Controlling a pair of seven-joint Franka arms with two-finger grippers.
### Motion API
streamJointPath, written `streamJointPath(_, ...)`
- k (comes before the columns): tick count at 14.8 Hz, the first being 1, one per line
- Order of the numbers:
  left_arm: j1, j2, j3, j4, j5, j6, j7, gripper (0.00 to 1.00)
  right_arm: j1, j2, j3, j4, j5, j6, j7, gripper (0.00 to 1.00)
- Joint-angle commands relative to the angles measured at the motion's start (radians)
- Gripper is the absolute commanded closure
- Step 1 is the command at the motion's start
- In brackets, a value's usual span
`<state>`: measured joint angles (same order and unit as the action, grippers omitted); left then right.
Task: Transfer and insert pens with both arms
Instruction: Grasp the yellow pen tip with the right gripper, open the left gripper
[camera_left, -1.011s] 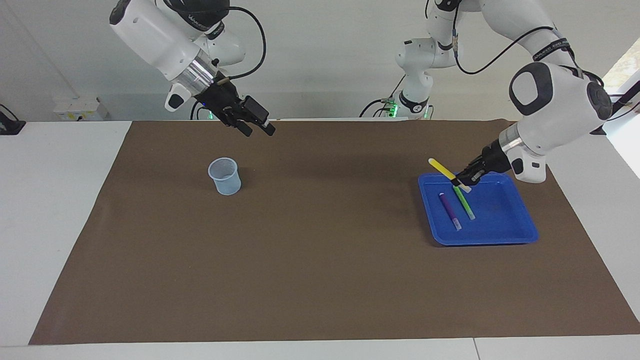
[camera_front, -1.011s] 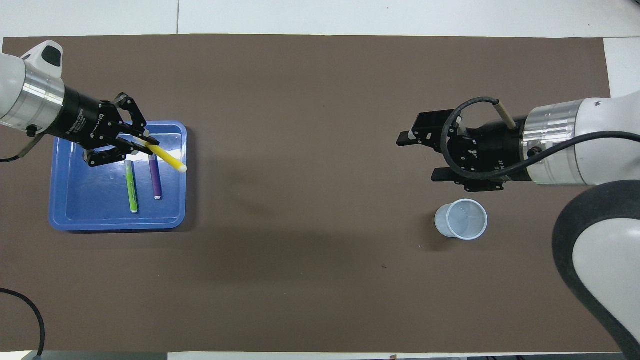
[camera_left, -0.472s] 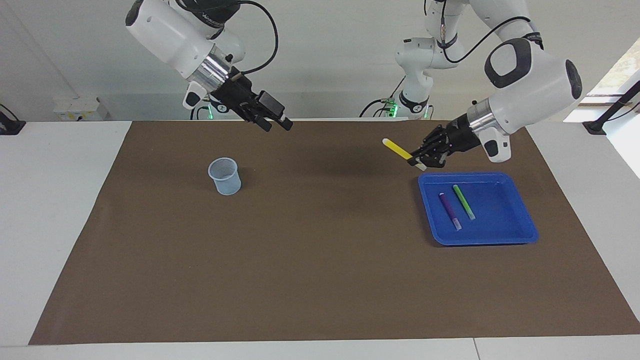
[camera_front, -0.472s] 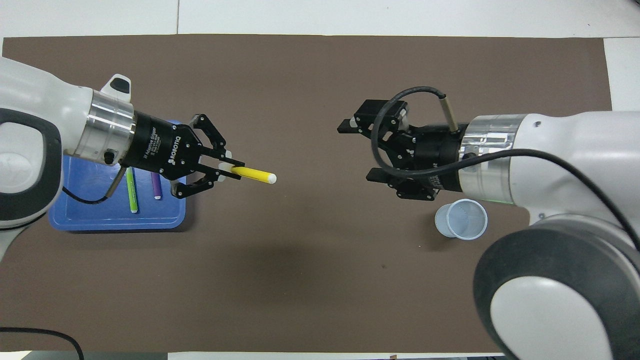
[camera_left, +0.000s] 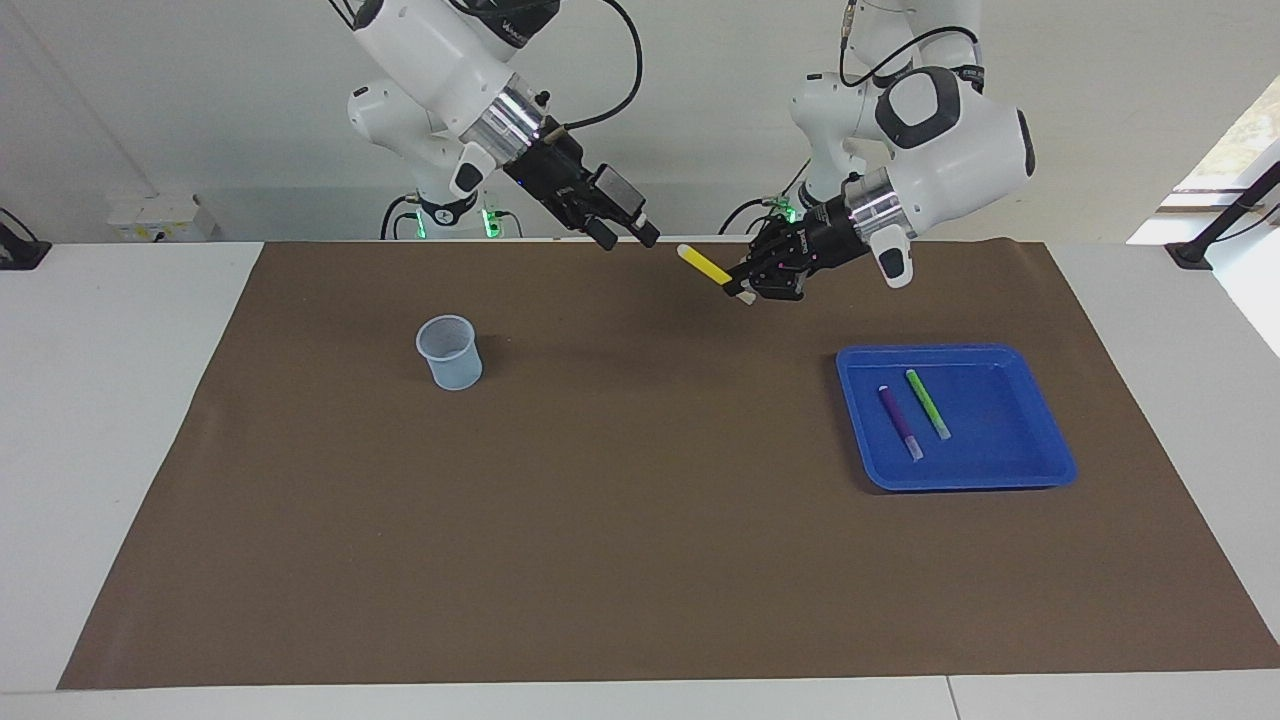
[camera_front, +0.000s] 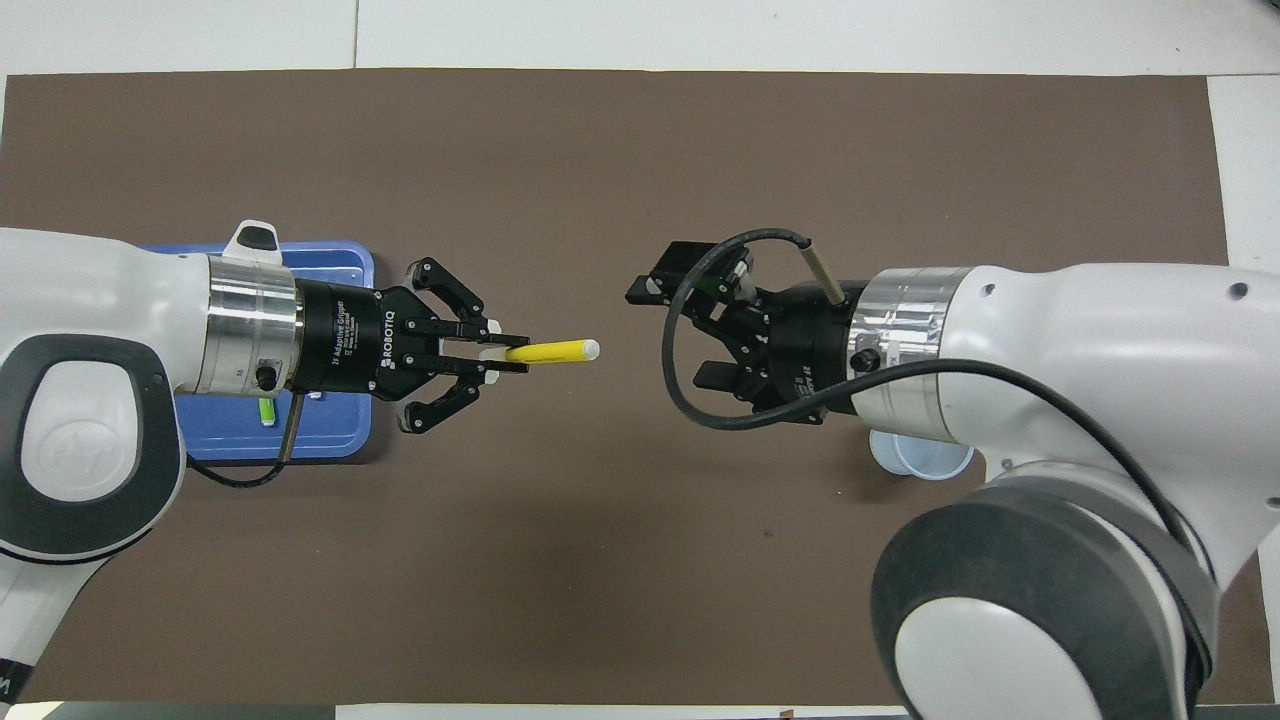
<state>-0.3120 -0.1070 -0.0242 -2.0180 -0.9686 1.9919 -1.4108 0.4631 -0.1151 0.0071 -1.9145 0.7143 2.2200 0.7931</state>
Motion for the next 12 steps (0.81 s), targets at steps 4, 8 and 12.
streamJointPath(4,-0.061,-0.034,0.01,-0.041,-0.024,0.082,-0.056,1.0,0.051,-0.037,0.001,-0.047,-0.038,0.02,-0.08,0.2)
streamJointPath(8,-0.061,-0.036,0.01,-0.041,-0.032,0.084,-0.057,1.0,0.051,-0.037,0.001,-0.047,-0.058,0.027,-0.095,0.42)
streamJointPath(12,-0.061,-0.036,0.01,-0.041,-0.032,0.084,-0.059,1.0,0.052,-0.032,0.001,-0.046,-0.058,0.067,-0.091,0.45)
